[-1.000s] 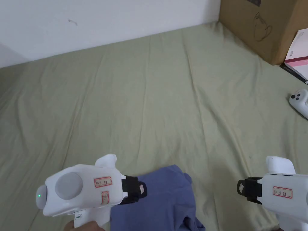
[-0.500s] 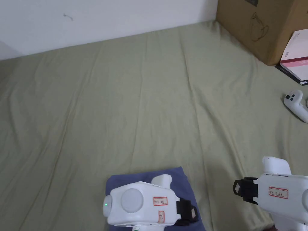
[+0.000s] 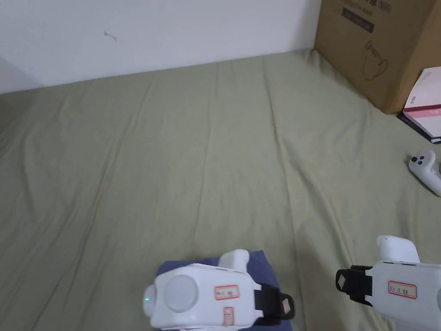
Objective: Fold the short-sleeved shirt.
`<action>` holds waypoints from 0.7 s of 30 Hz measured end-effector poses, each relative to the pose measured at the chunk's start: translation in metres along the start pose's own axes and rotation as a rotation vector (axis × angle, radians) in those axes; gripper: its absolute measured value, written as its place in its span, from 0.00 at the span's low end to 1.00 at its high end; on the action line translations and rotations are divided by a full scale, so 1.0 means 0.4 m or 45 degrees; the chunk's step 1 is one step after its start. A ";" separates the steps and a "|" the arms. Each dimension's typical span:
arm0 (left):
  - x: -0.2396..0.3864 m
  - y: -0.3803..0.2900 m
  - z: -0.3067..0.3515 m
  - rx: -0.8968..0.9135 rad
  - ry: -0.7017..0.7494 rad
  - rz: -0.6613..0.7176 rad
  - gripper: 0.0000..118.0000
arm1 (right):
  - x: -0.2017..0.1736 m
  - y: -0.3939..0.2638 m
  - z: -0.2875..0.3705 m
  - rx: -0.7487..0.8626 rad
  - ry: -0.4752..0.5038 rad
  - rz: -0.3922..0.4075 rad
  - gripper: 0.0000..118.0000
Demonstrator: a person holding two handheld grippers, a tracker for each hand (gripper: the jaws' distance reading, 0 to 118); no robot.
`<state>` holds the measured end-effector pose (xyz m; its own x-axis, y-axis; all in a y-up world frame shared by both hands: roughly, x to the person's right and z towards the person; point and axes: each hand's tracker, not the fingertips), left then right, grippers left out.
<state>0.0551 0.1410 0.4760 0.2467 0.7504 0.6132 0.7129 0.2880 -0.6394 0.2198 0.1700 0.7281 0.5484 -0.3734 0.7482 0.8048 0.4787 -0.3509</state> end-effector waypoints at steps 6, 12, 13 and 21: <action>-0.096 0.017 0.246 0.260 0.108 0.037 0.00 | -0.113 0.029 0.007 0.037 0.074 0.126 0.00; -0.268 -0.073 0.402 0.350 0.162 0.245 0.00 | -0.265 0.038 -0.015 0.044 0.315 0.233 0.00; -0.291 -0.087 0.414 0.362 0.169 0.257 0.00 | -0.290 0.034 -0.032 0.009 0.313 0.279 0.00; -0.375 -0.139 0.418 0.391 0.135 0.376 0.00 | -0.381 -0.074 -0.255 -0.290 -0.007 0.616 0.00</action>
<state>-0.1311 0.1119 0.3420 0.4880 0.7667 0.4172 0.3774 0.2457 -0.8929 0.1357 0.1319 0.5672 0.8683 -0.1486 0.4732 0.4895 0.4102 -0.7695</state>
